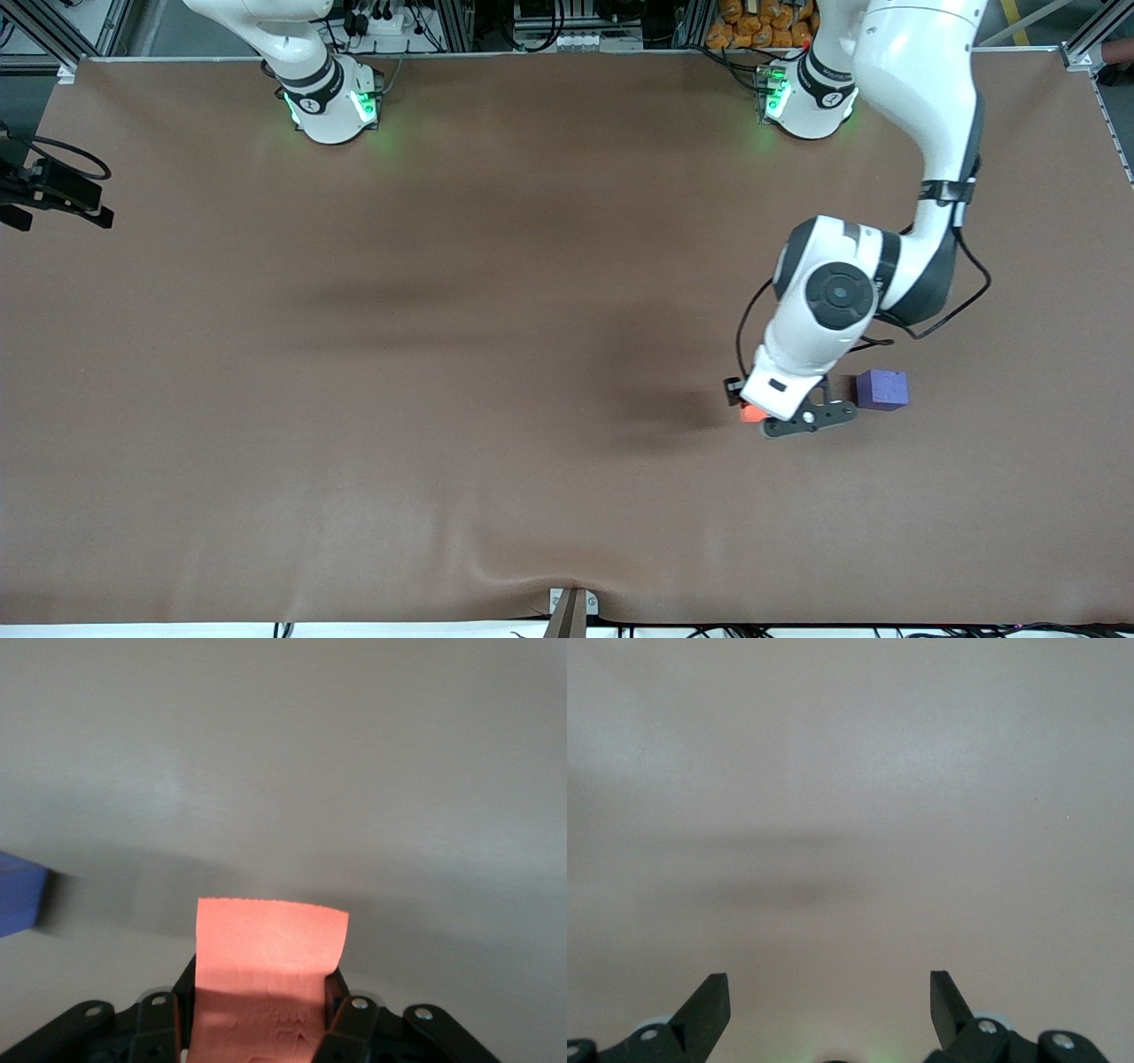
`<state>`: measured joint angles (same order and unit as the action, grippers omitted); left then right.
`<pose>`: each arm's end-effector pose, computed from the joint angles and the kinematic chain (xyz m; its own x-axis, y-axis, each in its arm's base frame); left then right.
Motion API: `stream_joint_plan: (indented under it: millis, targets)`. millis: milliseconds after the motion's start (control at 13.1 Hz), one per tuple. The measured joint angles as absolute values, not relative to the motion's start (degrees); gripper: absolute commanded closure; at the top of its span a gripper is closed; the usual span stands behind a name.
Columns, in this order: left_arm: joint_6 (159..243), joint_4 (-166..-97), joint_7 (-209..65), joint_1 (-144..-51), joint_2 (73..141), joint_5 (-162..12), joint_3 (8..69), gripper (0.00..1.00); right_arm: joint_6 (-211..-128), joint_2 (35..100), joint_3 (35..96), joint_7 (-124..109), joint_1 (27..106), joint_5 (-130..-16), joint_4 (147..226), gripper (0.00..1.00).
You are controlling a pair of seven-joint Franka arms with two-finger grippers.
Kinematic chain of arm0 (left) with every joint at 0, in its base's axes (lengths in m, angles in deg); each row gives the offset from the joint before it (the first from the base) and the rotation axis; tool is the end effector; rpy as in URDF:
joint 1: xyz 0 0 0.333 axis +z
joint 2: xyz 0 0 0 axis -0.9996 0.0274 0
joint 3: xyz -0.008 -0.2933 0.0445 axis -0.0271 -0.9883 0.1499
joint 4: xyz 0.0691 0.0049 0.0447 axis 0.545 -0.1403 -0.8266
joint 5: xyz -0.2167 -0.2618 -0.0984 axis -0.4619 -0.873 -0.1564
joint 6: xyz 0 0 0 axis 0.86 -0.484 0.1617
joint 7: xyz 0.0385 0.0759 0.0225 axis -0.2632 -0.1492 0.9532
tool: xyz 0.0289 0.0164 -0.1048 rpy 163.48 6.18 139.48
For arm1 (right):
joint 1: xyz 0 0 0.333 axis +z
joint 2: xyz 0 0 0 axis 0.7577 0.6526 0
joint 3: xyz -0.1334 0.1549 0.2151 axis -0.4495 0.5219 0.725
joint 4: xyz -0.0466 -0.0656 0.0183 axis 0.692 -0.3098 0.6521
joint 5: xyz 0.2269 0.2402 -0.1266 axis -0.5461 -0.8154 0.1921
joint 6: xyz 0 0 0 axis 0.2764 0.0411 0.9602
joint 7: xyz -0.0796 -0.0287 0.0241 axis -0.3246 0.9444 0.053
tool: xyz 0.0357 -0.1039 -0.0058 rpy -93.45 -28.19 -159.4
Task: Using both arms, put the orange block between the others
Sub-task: 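Carry the orange cube with the left gripper toward the pink cube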
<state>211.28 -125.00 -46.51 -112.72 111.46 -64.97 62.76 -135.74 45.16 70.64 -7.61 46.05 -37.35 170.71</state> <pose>0.6123 -0.2104 0.3249 0.9737 0.2077 0.0932 0.2109 -0.9772 -0.0256 0.5064 -0.0313 0.6265 0.9983 0.0182 -0.0561 0.0171 -0.9996 -0.0204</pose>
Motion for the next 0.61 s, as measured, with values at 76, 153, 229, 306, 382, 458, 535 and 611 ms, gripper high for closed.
stream_joint_plan:
  millis: [76, 153, 229, 306, 382, 458, 535, 611]
  targets:
    - [211.47, -126.51, -47.55, -111.36, 110.75, -64.97, 62.77, 0.86, -135.72, 45.17, 70.64, -7.61, 46.05, -37.35, 170.72, 0.00]
    - [211.99, -128.12, -49.15, -109.97, 109.97, -64.97, 62.79, 0.86, -135.71, 45.19, 70.65, -7.61, 46.05, -37.35, 170.73, 0.00]
    - [212.86, -130.11, -51.51, -108.20, 109.01, -64.97, 62.79, 0.86, -135.70, 45.20, 70.65, -7.61, 46.05, -37.35, 170.74, 0.00]
    - [213.79, -132.23, -54.44, -106.28, 107.85, -64.97, 62.73, 0.86, -135.70, 45.21, 70.65, -7.61, 46.05, -37.35, 170.75, 0.00]
    - [214.63, -134.66, -57.23, -104.27, 106.43, -64.97, 62.64, 0.86, -135.70, 45.21, 70.65, -7.61, 46.05, -37.35, 170.76, 0.00]
    - [215.26, -137.41, -59.47, -102.34, 104.60, -64.97, 62.42, 0.86, -135.69, 45.21, 70.66, -7.61, 46.05, -37.35, 170.76, 0.00]
    - [215.53, -139.94, -61.23, -100.98, 102.67, -64.97, 62.26, 0.85, -135.69, 45.21, 70.66, -7.61, 46.05, -37.35, 170.78, 0.00]
    - [215.65, -142.63, -62.81, -99.95, 100.51, -64.97, 62.15, 0.85, -135.68, 45.22, 70.66, -7.61, 46.06, -37.35, 170.79, 0.00]
